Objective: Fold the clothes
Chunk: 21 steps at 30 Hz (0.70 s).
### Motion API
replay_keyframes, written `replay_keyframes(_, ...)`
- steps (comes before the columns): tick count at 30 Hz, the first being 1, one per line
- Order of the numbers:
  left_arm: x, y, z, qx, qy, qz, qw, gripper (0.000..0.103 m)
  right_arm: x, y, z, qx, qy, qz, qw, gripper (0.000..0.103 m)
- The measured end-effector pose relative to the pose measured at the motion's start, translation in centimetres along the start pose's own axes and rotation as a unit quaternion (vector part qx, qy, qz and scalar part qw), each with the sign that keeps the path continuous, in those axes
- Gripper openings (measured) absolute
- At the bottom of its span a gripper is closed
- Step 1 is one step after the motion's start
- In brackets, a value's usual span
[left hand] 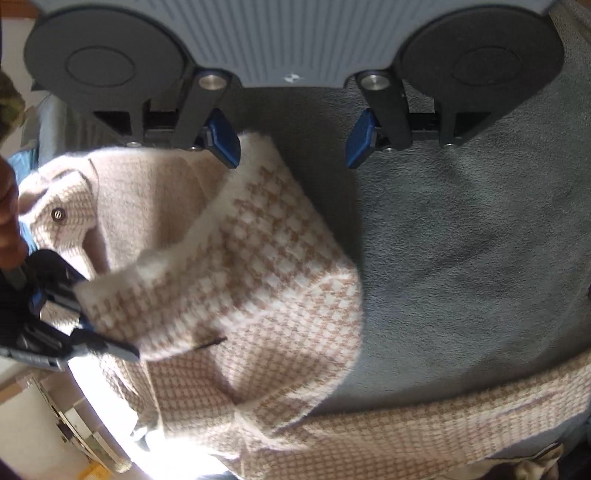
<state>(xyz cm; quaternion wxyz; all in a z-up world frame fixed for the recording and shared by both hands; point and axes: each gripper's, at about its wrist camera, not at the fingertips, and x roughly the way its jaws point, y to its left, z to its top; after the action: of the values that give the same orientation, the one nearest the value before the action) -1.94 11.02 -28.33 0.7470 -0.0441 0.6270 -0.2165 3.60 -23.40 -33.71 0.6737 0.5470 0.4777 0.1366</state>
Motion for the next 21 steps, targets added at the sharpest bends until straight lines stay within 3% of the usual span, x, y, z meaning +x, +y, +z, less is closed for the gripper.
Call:
replay_keyframes(5,2.7,-3.8,-0.4,0.032,0.004,0.049,0.9983,0.065,-0.6,-0.9,-0.8,0.028,0.0,0.011,1.0,0.004)
replay_keyframes(6,3.4,-4.3,-0.6,0.032,0.006,0.066,0.9972,0.058,-1.0,-1.3,-1.0,0.035,-0.002,0.014,0.999,0.004)
replay_keyframes(10,3.3,-4.2,-1.3,-0.01,-0.017,0.093,0.9955,0.01,-2.3,-2.2,-1.8,0.05,-0.013,0.016,0.999,0.004)
replay_keyframes(18,-5.2,-5.3,-4.5,-0.007,-0.087,0.094,0.9918,0.006,-6.7,-0.1,-3.9,-0.008,0.006,-0.001,1.0,0.004)
replay_keyframes(21,-5.0,-5.8,-5.1,0.01,-0.075,0.093,0.9928,0.006,-7.8,0.3,-4.9,-0.077,0.01,-0.061,0.995,0.004)
